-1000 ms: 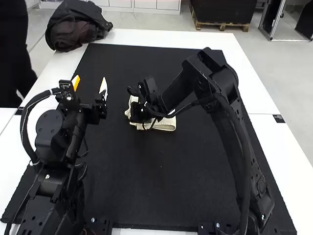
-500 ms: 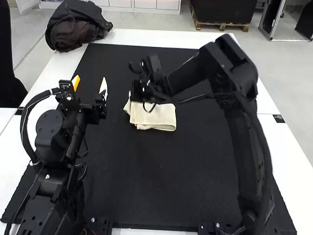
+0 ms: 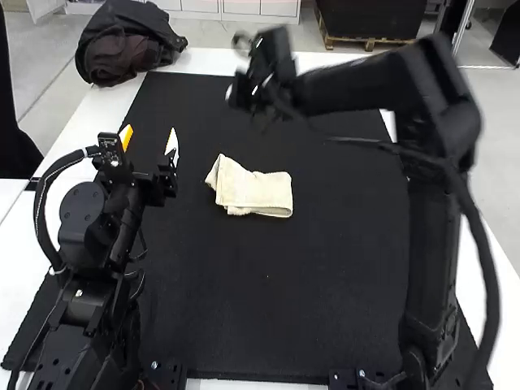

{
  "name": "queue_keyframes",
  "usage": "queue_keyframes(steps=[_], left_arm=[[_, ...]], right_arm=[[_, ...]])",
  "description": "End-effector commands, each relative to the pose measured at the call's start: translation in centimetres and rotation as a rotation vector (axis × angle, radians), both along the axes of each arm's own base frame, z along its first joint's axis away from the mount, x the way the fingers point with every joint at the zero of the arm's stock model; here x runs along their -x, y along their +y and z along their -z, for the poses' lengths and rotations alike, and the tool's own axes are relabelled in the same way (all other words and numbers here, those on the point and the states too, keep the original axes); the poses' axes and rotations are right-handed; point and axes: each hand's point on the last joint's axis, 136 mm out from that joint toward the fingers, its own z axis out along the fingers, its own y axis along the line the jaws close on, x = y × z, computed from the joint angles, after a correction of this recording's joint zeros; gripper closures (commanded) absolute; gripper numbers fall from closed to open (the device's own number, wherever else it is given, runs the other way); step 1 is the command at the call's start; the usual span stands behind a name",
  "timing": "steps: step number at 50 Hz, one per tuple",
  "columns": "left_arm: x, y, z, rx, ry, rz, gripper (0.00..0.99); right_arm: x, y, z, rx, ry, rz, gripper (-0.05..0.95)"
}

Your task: Fold the towel.

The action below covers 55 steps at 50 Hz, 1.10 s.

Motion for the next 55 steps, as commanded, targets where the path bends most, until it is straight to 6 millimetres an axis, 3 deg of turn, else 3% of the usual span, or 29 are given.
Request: queue_keyframes(steps=[1,8,17,25,30,35,42,48,55], left_arm=[[0.3,-0.2,-0.9,0.002,-0.029,0.012,0.052],[0.4,0.0,-1.0,0.003,-0.032,0.002,0.054],[0.4,0.3,-1.1,0.008,-0.039,-0.015,0.052],[0.4,0.7,-1.3,0.016,-0.051,-0.038,0.052],[0.4,0.9,-1.4,0.019,-0.054,-0.047,0.051],[0.5,1.1,-1.5,0.024,-0.059,-0.061,0.051],[0.5,1.2,-1.5,0.026,-0.058,-0.069,0.051],[0.4,1.5,-1.2,0.029,-0.052,-0.086,0.051],[0.0,1.8,0.2,0.006,0.006,-0.107,0.051]], right_arm=[[-1.7,-6.6,-6.7,-0.038,-0.122,0.142,0.90],[-1.3,-14.3,-11.1,-0.032,-0.222,0.280,0.90],[2.7,-23.9,-14.5,-0.017,-0.334,0.456,0.90],[8.2,-31.3,-13.9,0.011,-0.431,0.606,0.90],[12.1,-35.2,-11.6,0.060,-0.504,0.697,0.90],[16.1,-38.5,-10.4,0.122,-0.640,0.801,0.90],[20.8,-41.3,-10.8,0.168,-0.783,0.925,0.91],[22.6,-42.1,-10.0,0.181,-0.826,0.956,0.91],[22.8,-41.9,-7.2,0.205,-0.831,0.920,0.91]])
